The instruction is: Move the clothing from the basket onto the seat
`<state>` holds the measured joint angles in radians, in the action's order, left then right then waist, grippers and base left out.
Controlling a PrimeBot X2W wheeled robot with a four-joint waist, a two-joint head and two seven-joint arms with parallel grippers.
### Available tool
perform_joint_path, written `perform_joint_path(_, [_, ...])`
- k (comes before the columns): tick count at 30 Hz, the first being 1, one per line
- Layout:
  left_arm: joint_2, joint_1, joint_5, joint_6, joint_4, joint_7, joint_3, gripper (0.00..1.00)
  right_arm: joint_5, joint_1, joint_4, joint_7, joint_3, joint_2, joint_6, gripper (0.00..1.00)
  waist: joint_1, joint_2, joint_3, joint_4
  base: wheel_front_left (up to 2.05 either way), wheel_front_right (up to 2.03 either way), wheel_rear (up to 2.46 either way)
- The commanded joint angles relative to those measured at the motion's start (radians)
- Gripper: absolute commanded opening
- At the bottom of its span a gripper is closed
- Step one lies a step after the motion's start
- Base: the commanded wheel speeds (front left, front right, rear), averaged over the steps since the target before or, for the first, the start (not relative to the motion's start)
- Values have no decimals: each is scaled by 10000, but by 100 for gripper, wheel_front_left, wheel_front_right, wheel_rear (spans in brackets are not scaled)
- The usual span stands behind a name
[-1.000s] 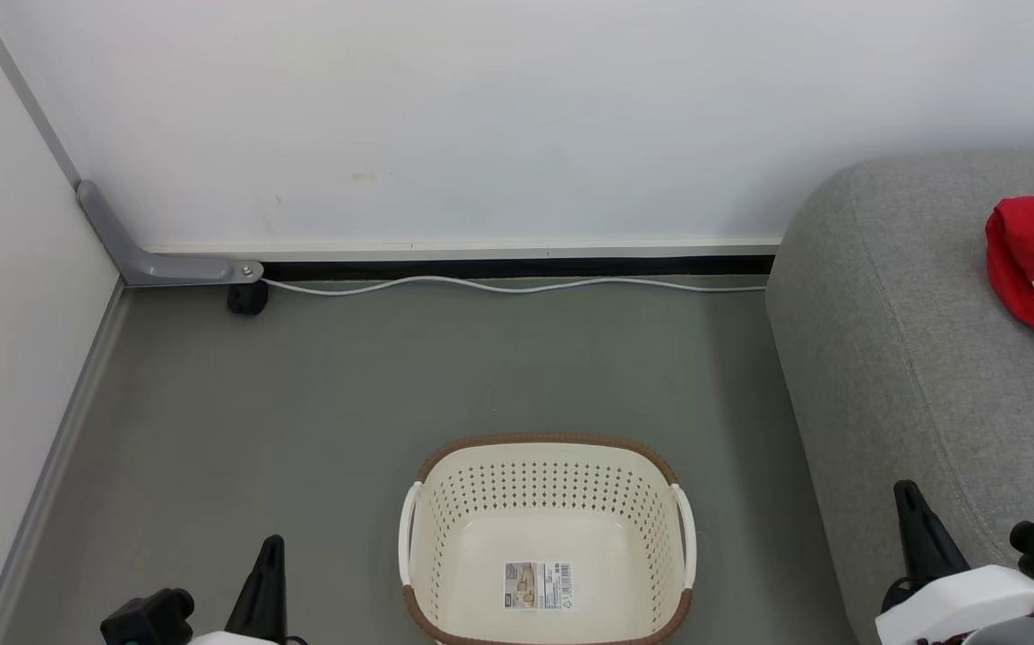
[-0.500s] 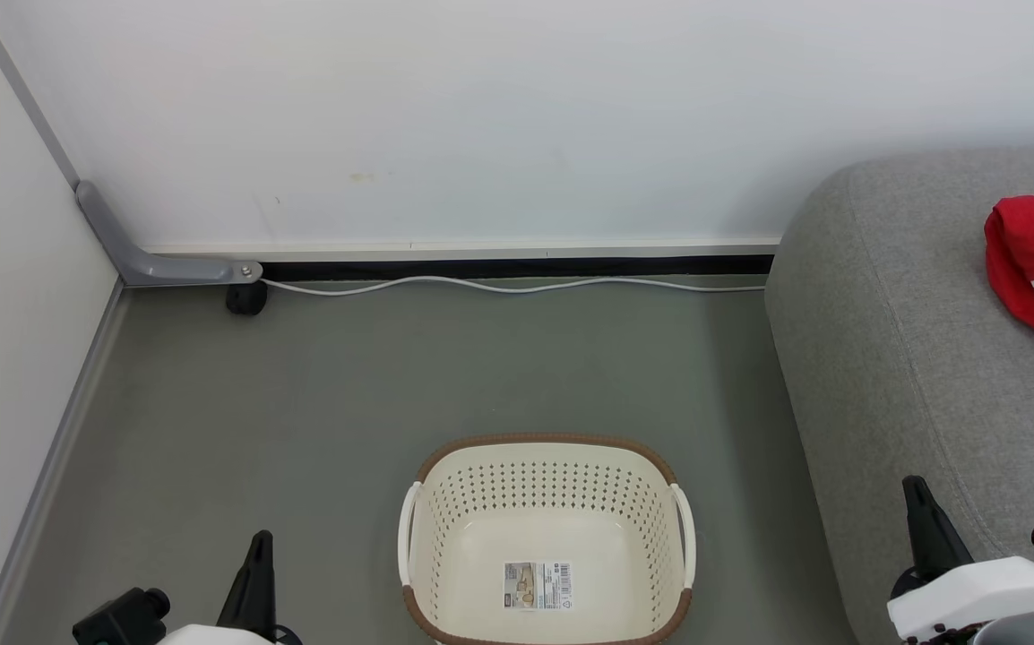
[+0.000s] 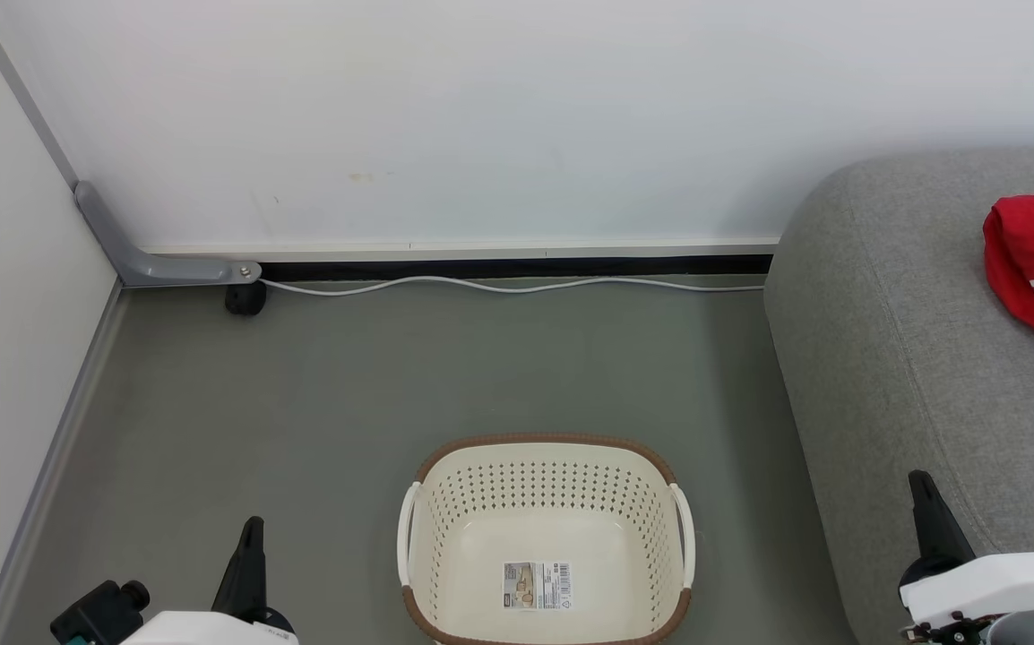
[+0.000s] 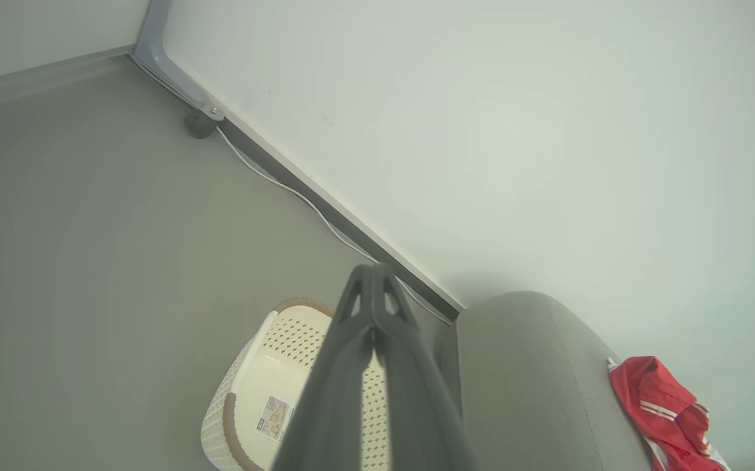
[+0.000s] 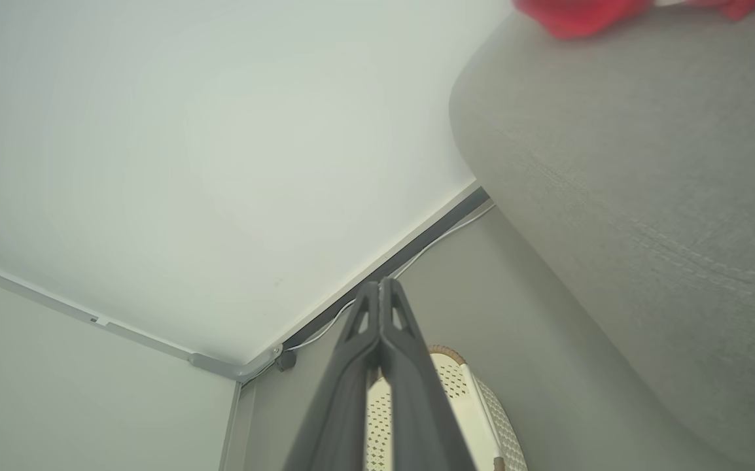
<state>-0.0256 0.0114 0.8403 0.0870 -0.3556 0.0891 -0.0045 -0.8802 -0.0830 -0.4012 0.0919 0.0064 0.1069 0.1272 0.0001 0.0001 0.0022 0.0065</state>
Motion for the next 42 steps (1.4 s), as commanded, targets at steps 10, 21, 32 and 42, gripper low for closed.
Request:
perform_joint_path(10, [-157, -621, 1251, 127, 418, -295, 344, 0, -1182, -288, 507, -326, -157, 16, 20, 0, -1, -1, 1, -9, 0, 0, 0])
perform_joint_path(21, [-173, -728, 2453, 185, 545, -619, 501, 0, -2321, -281, 704, -650, -354, -93, 23, 0, -1, -1, 3, -20, 0, 0, 0])
perform_joint_path(32, [-190, -836, 3658, 243, 673, -943, 658, 0, -3465, -274, 903, -974, -550, -202, 26, 0, -1, -1, 4, -30, 0, 0, 0])
perform_joint_path(42, [-205, -934, 4754, 296, 790, -1237, 801, 0, -4504, -267, 1083, -1268, -729, -301, 28, 0, -1, -1, 5, -40, 0, 0, 0])
